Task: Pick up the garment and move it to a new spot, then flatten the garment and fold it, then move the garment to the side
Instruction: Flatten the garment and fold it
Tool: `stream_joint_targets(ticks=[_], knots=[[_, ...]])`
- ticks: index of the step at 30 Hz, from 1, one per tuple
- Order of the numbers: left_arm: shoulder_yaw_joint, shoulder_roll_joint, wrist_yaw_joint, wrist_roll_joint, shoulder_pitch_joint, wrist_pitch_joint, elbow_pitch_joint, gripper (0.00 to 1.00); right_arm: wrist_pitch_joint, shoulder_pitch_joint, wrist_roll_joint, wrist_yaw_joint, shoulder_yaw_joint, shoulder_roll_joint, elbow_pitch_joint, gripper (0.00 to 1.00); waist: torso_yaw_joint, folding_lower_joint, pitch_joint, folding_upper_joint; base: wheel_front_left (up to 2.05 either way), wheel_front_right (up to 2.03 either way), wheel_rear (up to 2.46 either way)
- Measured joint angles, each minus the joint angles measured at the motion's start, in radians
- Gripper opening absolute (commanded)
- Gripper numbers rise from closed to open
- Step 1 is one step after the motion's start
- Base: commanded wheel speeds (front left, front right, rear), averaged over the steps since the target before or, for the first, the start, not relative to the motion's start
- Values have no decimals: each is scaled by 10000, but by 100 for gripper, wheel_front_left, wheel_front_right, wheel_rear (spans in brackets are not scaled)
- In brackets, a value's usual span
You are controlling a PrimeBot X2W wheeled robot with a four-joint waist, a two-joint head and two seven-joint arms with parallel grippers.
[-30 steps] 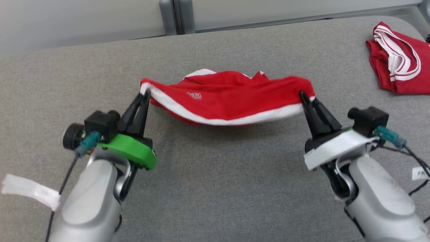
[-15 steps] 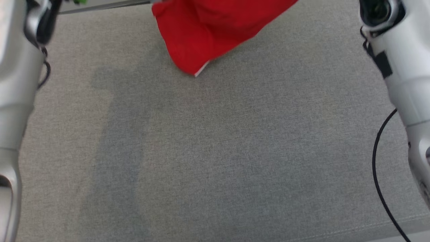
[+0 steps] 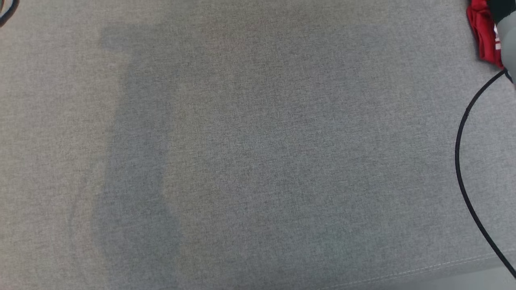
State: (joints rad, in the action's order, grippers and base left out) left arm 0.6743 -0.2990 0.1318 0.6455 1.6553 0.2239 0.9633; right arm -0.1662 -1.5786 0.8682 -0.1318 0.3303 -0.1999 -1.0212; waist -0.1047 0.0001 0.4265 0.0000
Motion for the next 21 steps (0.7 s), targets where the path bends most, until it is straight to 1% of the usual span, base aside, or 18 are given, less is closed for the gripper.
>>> stream_joint_targets(ticks=[5,8,9,12,13,15,16,17,19,21], knots=[[121,-77,2,514,-702,253,322,0,-201,730,401,-2,441,188,-25,0,-43,0,166,0,0,0,0],[-88,-242,0,568,-1519,341,-19,0,-397,1487,826,-2,771,213,454,0,-78,0,152,0,0,0,0],[-278,-280,-8,560,-1781,341,-291,0,-399,1738,963,-2,878,171,610,0,-68,-1,131,0,0,0,0],[-1246,-334,-378,270,-3173,382,-1705,0,-577,2853,1478,-4,1208,-81,1317,0,14,-1,54,0,0,0,0],[-1593,-316,-500,186,-3919,383,-2167,0,-631,3336,1613,-4,1369,-174,1551,0,32,-1,-1,0,0,0,0],[-1967,-297,-644,-113,-5311,378,-2832,0,-696,4242,1904,-4,1618,-334,1965,0,56,-1,-143,0,0,0,0],[-2314,-230,-784,-251,-6065,370,-3296,0,-719,4753,2033,-6,1766,-435,2219,0,60,-1,-241,0,0,0,0],[-2539,-111,-798,-326,-6693,374,-3701,0,-771,5264,2167,-6,1921,-548,2472,0,66,-1,-347,0,0,0,0],[-2844,65,-949,-591,-7833,374,-4339,0,-794,6184,2290,-4,2288,-809,2920,0,82,-2,-532,0,0,0,0],[-3150,311,-1009,-836,-9068,372,-4867,0,-825,7179,2468,-2,2589,-1081,3400,0,113,-2,-723,0,0,0,0]])
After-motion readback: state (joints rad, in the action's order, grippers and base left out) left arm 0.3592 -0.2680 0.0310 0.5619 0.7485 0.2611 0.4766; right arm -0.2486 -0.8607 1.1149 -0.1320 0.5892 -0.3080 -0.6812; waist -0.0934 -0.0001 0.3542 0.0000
